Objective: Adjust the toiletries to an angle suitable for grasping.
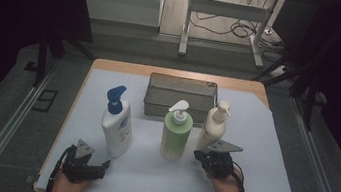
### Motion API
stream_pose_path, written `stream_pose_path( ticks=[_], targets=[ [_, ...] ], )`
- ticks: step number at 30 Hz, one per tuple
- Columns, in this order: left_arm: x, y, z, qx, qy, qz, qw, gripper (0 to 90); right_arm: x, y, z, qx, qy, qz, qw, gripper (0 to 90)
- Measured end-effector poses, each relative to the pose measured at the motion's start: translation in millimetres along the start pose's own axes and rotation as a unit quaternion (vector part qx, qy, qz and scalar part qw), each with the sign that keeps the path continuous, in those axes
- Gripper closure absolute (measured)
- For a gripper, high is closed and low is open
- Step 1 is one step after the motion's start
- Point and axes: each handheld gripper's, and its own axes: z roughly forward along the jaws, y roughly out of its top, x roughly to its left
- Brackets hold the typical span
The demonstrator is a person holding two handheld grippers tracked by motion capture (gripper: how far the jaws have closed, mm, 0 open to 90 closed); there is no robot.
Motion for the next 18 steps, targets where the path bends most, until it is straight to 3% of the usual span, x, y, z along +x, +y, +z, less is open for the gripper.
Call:
stream_pose_path(
  ticks=[18],
  targets=[
    [0.0, 0.0, 0.0, 0.0, 0.0, 0.0, 1.0, 13.1, -22.5, -11.2, -18.6, 0.002, -0.021, 0.016, 0.9996, 88.6]
  ],
)
